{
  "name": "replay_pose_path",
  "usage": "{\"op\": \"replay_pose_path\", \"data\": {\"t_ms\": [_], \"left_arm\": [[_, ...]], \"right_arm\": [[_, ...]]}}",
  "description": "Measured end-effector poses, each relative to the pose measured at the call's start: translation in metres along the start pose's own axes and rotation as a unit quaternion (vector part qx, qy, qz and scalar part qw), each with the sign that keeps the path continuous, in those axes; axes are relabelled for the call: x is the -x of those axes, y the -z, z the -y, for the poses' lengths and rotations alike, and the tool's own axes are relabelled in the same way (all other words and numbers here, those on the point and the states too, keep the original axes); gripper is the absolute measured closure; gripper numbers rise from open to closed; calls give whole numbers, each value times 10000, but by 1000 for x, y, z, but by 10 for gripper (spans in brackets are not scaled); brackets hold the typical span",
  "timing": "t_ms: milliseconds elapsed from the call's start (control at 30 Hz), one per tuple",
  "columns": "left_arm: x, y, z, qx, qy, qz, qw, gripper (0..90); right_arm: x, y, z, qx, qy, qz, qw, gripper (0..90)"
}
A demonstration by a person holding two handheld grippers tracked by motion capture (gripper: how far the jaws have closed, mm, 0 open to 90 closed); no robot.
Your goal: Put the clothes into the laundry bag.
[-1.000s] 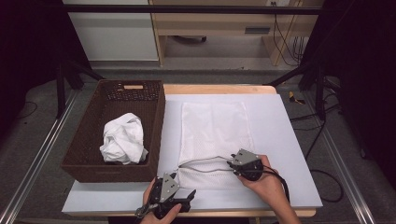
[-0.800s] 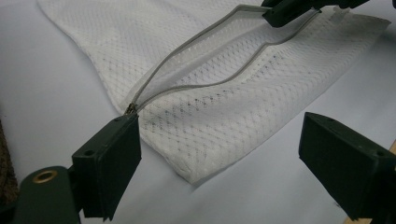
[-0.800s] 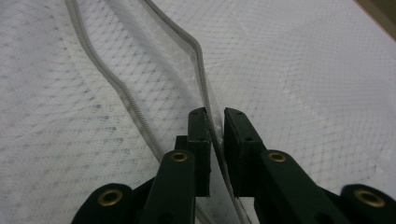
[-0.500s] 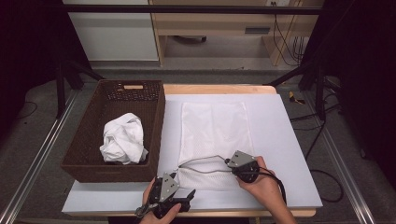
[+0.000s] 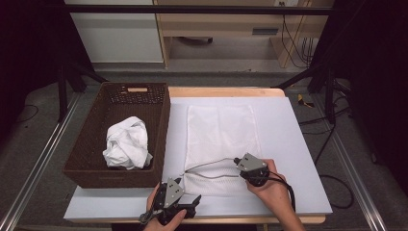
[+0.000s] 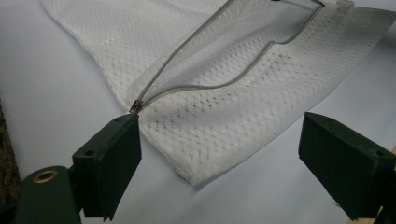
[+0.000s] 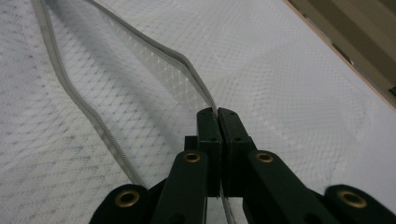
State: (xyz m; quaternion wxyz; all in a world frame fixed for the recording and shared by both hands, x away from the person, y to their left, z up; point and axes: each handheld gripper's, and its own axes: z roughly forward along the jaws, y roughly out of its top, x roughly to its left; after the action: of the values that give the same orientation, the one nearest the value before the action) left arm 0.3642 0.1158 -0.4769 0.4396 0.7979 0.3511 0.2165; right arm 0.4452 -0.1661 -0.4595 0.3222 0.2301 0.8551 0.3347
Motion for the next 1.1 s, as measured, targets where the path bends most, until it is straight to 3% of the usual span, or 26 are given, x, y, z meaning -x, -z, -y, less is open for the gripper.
{"op": "replay_pose_path", "data": {"t_ms": [600,1100], "left_arm": [[1,2,-1,30,-29,-17,10000,136],[2,3,-2,54,-79,-44,9999,135]], "right_arm": [[9,12,-5,515,-83,298,9982,890],[6,22,-15,1024,-46,439,9938,890]]}}
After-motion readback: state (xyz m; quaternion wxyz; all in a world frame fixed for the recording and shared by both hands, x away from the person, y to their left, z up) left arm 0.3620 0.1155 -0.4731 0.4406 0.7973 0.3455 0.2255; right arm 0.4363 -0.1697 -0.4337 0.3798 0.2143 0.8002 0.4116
